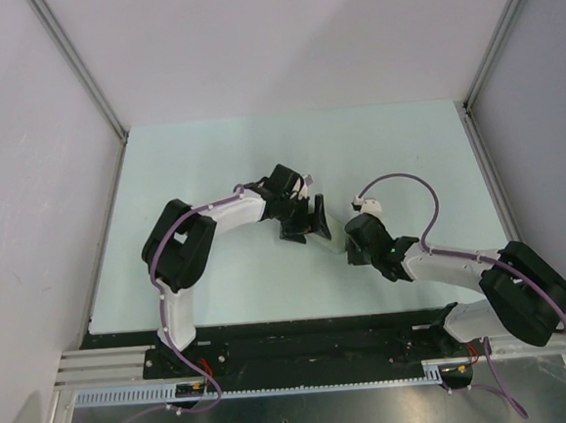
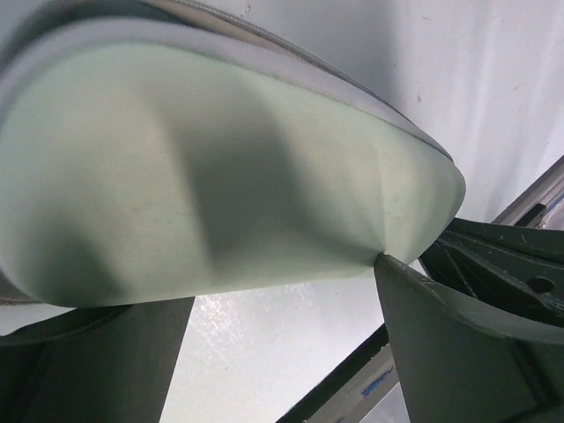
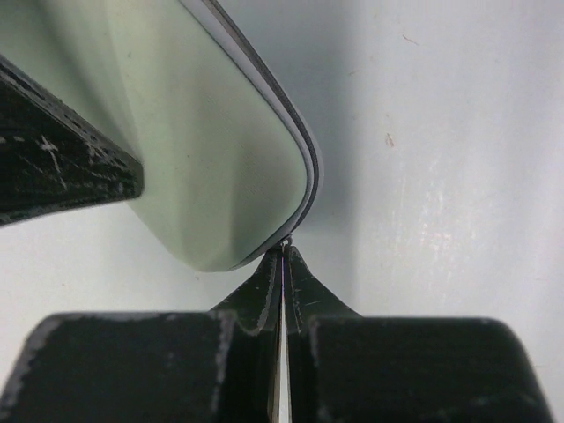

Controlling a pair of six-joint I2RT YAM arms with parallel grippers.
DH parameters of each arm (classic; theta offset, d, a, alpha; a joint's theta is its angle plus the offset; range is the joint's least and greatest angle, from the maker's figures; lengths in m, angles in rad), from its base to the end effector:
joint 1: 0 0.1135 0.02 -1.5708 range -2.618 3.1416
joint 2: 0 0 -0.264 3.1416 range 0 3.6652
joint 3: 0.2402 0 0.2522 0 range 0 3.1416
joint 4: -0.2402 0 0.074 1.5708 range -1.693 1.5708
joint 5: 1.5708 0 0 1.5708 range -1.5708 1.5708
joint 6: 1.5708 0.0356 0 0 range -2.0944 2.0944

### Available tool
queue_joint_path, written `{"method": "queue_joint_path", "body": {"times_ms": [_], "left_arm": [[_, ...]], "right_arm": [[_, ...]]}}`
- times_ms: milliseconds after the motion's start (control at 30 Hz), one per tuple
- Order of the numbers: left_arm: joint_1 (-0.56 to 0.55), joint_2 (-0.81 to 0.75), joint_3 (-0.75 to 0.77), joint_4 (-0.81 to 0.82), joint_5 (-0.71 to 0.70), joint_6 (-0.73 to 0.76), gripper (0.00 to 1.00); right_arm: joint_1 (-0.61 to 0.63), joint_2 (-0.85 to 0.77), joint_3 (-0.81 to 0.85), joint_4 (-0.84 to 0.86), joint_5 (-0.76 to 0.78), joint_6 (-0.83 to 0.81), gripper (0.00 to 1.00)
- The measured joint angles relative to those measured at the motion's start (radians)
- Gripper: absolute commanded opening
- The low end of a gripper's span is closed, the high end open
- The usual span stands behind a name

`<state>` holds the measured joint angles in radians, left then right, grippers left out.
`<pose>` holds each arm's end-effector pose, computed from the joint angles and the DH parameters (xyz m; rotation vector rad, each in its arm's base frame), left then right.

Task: Organize the sunglasses

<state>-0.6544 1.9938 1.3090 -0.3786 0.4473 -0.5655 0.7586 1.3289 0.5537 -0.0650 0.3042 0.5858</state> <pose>0.3140 -0.2603 0.1530 0.2922 2.8169 -0.9470 0.1857 0.1613 0.1608 -0.0662 2.3782 0.2808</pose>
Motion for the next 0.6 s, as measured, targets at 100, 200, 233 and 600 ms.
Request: {"method": "queue_joint_path", "body": {"times_ms": [100, 200, 233, 600], "left_arm": [[0.0, -0.006, 0.0, 0.0, -0.009, 0.001, 0.99], [-0.002, -0.016, 0.0, -0.003, -0.038, 0.001, 1.0], [-0.001, -0.018, -0.002, -0.002, -0.044, 0.0, 1.0], [-0.002, -0.161, -0.203, 0.121, -0.149, -0.085, 1.0]], "right_arm": [[-0.005, 0.008, 0.0, 0.029, -0.023, 0.016, 0.0], [-0.005, 0.025, 0.0, 0.045, -0.051, 0.047, 0.0], [-0.004, 0.032, 0.0, 0.049, -0.063, 0.061, 0.0], [0.024, 0.067, 0.002, 0.091, -0.182, 0.251, 0.0]]}}
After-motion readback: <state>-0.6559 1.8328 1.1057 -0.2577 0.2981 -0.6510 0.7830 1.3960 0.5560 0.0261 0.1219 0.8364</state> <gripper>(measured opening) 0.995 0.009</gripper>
